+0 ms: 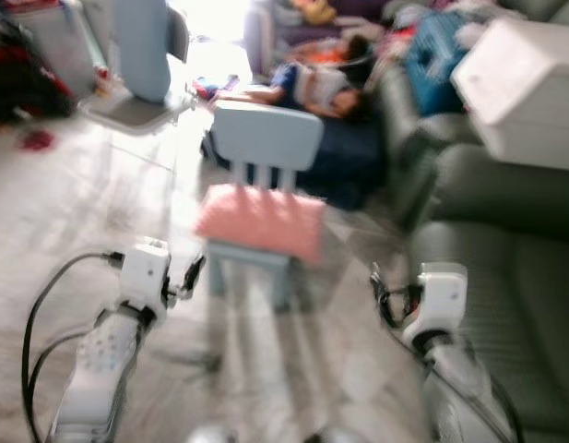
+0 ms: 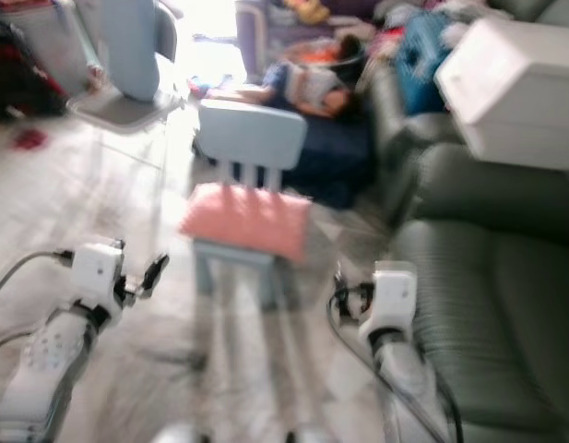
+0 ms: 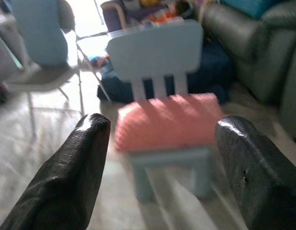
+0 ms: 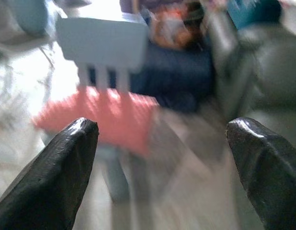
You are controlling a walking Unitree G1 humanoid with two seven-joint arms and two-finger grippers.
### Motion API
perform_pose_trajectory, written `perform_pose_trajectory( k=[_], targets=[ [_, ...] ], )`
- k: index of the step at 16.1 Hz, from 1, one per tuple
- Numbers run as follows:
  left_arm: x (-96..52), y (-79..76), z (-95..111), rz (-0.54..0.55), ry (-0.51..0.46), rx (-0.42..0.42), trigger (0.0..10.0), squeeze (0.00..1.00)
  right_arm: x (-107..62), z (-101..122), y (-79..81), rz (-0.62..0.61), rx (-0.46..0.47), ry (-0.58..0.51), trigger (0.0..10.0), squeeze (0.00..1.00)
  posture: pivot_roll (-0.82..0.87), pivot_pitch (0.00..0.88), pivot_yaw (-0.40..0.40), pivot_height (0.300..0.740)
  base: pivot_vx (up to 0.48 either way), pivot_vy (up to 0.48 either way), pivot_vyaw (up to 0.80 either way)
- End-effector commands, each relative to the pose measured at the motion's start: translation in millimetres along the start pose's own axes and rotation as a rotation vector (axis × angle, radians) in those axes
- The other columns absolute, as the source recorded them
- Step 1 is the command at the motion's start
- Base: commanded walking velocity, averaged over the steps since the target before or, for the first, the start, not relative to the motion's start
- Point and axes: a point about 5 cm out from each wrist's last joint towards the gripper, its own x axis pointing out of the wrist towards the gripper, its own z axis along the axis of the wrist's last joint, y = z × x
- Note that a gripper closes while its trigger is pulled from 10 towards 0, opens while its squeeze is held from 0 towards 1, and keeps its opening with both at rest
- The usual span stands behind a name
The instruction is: Move the pillow to the sofa
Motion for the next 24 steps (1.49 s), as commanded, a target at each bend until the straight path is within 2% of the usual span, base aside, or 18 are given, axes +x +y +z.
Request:
perform_pose_trajectory(
  k=[1, 2, 3, 4, 5, 6, 7, 8, 9, 12, 14, 17, 20, 24],
  targets=[
    [1.0, -6.5, -16, -0.024, 0.028, 0.009, 10.0, 0.0, 2.3, -15, -1.9, -0.014, -0.012, 0.022, 10.0, 0.0, 0.0, 0.033, -0.016, 0.74, 0.0, 0.0, 0.0],
    [0.8, -10.9, -16, 0.001, 0.032, -0.025, 10.0, 0.0, 2.2, -9, -15.4, -0.093, -0.007, 0.002, 10.0, 0.0, -0.01, 0.028, -0.013, 0.74, 0.0, 0.0, 0.0],
    [2.3, -14.3, -8, -0.025, 0.01, -0.061, 10.0, 0.0, 4.4, 0, -17.2, -0.084, 0.023, -0.024, 10.0, 0.0, -0.02, 0.005, -0.016, 0.74, 0.0, 0.0, 0.0],
    [2.8, -16.0, -10, -0.034, 0.009, -0.048, 10.0, 0.0, 5.0, 0, -18.5, -0.072, -0.006, -0.022, 10.0, 0.0, -0.02, 0.0, -0.018, 0.74, 0.0, 0.0, 0.0],
    [8.3, -12.4, -20, 0.016, 0.051, -0.086, 10.0, 0.0, 8.2, -10, -28.9, -0.129, 0.001, 0.02, 10.0, 0.0, -0.02, 0.0, -0.011, 0.74, 0.0, 0.382, -0.8],
    [10.9, -11.1, -18, 0.028, 0.05, -0.09, 10.0, 0.0, 9.8, -9, -30.4, -0.144, 0.028, 0.015, 10.0, 0.0, -0.02, 0.0, -0.011, 0.74, 0.0, 0.48, -0.8],
    [14.1, -11.8, -14, 0.017, 0.032, -0.063, 10.0, 0.0, 12.6, -2, -29.2, -0.134, 0.025, -0.018, 10.0, 0.0, -0.02, 0.0, -0.01, 0.74, 0.0, 0.48, -0.8],
    [12.9, -11.0, -15, 0.017, 0.038, -0.071, 10.0, 0.0, 12.8, 1, -26.7, -0.123, 0.001, -0.039, 10.0, 0.0, -0.02, 0.0, -0.012, 0.74, 0.0, 0.48, -0.8],
    [8.5, -7.3, -23, 0.041, 0.073, -0.082, 10.0, 0.0, 6.8, -4, -27.7, -0.142, 0.022, -0.02, 10.0, 0.0, -0.03, 0.008, -0.012, 0.74, 0.0, 0.48, -0.8],
    [10.1, -10.3, -22, 0.009, 0.073, -0.069, 10.0, 0.0, -4.3, -10, -29.9, -0.158, 0.017, -0.011, 10.0, 0.0, -0.04, 0.0, 0.007, 0.74, 0.0, 0.476, -0.8],
    [16.2, -11.2, -21, -0.009, 0.066, -0.047, 10.0, 0.0, -10.3, -18, -29.7, -0.174, 0.013, 0.003, 10.0, 0.0, -0.05, 0.0, 0.016, 0.74, 0.0, 0.476, 0.0],
    [24.7, -13.5, -14, 0.037, 0.013, 0.008, 10.0, 0.0, -5.6, -17, -25.2, -0.132, -0.006, 0.0, 10.0, 0.0, -0.06, 0.0, 0.003, 0.74, 0.0, 0.126, 0.0],
    [23.8, -14.2, -20, 0.035, 0.038, -0.08, 10.0, 0.0, -1.3, -11, -25.3, -0.059, -0.037, -0.019, 10.0, 0.0, -0.06, 0.0, -0.029, 0.74, 0.089, 0.0, 0.26],
    [23.6, -14.7, -24, 0.071, 0.041, -0.084, 10.0, 0.0, 5.2, -7, -23.8, -0.036, -0.044, -0.031, 10.0, 0.0, -0.05, 0.0, -0.039, 0.74, 0.404, 0.0, 0.67]
  ],
)
